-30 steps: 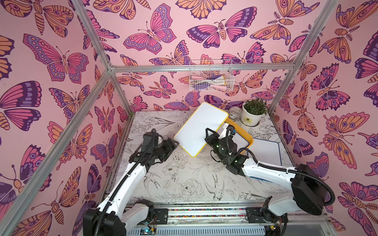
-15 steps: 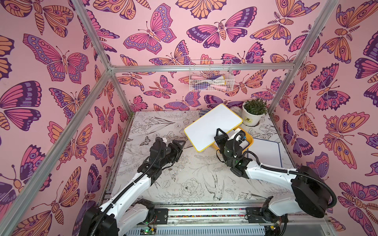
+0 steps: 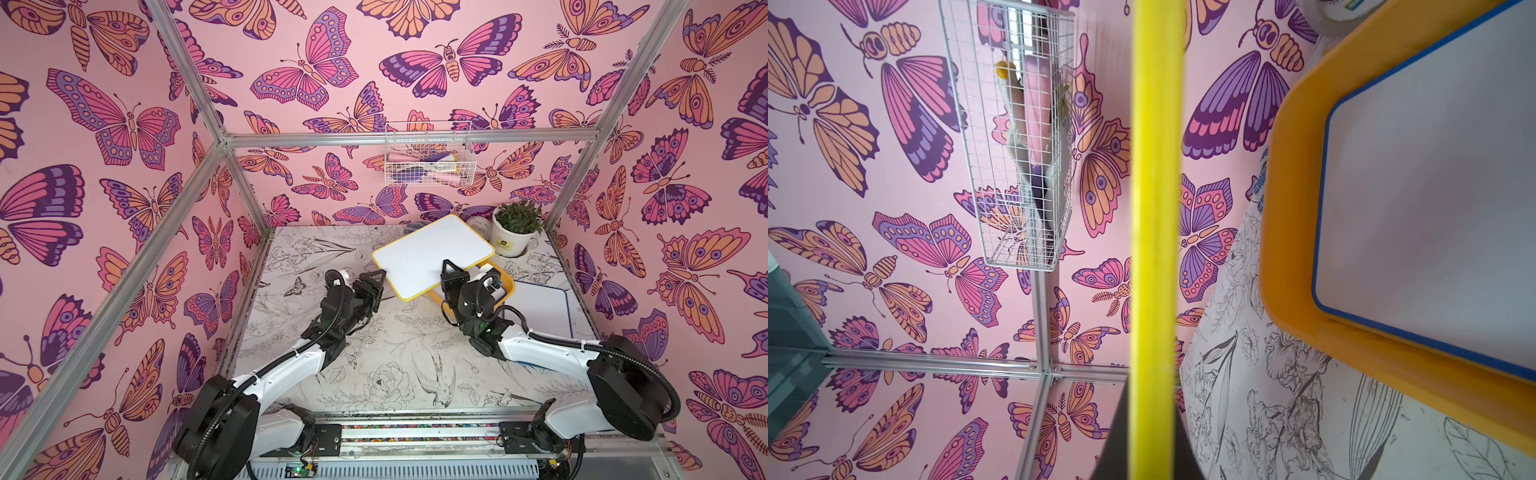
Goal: Put the whiteboard into the storage box
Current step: Pick up the whiteboard at the center of the board.
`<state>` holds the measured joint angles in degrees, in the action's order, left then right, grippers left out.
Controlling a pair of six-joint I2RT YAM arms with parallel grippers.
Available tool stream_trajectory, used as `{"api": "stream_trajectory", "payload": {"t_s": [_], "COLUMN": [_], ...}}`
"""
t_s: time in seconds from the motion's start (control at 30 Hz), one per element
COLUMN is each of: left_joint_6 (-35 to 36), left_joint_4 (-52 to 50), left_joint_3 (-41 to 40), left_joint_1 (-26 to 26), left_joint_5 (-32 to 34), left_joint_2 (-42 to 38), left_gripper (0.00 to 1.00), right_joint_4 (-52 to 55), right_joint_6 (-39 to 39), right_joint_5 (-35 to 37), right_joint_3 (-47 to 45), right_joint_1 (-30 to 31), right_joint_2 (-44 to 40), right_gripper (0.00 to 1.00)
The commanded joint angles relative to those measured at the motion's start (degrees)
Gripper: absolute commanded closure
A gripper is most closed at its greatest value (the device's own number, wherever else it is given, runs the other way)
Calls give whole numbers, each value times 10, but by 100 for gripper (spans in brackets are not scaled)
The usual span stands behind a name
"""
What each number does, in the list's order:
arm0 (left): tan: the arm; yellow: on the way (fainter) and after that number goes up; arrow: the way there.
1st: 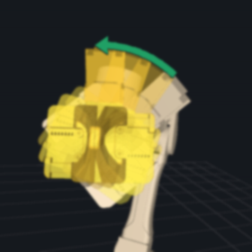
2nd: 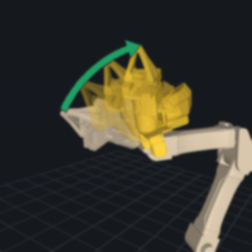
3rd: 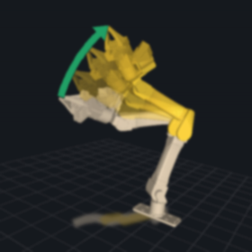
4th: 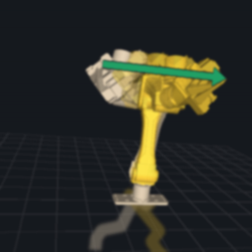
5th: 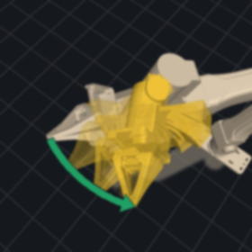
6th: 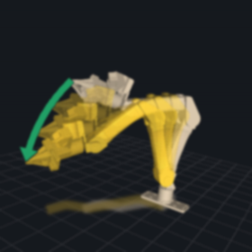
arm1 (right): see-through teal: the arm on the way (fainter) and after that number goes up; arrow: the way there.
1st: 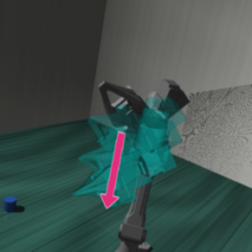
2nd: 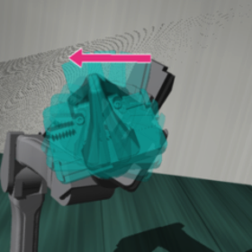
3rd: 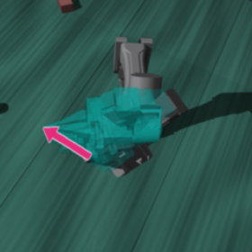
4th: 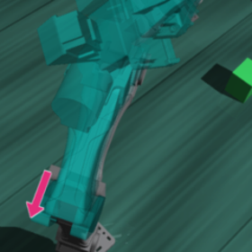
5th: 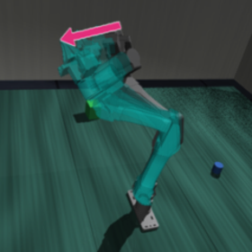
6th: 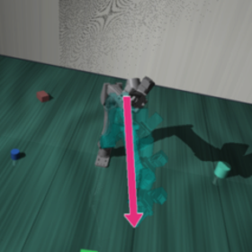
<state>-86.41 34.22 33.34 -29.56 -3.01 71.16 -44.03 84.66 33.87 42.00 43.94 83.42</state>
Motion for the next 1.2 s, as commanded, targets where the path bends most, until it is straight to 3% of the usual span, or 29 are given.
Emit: {"api": "stream_trajectory", "payload": {"t_s": [0.0, 0.17, 0.4, 0.9, 1.0, 1.17], "left_joint_6": [-2, 2, 12, 48, 61, 65], "left_joint_4": [80, 111, 153, 200, 211, 216], "left_joint_3": [9, 17, 21, 23, 23, 27], "left_joint_1": [-4, -8, -15, -2, 19, 93], "left_joint_5": [30, 32, 48, 44, 19, -87], "left_joint_2": [12, 57, 82, 101, 98, 91], "left_gripper": [34, 39, 60, 88, 90, 92], "right_joint_4": [-66, -70, -78, -87, -81, -61], "right_joint_6": [49, 61, 75, 80, 78, 53], "right_joint_5": [-18, -23, -38, -71, -91, -134], "right_joint_3": [2, -1, -6, -5, -7, -17], "right_joint_1": [-3, -3, -3, -3, -3, -4], "right_joint_2": [4, 5, 13, 34, 38, 34], "right_gripper": [100, 100, 100, 100, 86, 53]}}
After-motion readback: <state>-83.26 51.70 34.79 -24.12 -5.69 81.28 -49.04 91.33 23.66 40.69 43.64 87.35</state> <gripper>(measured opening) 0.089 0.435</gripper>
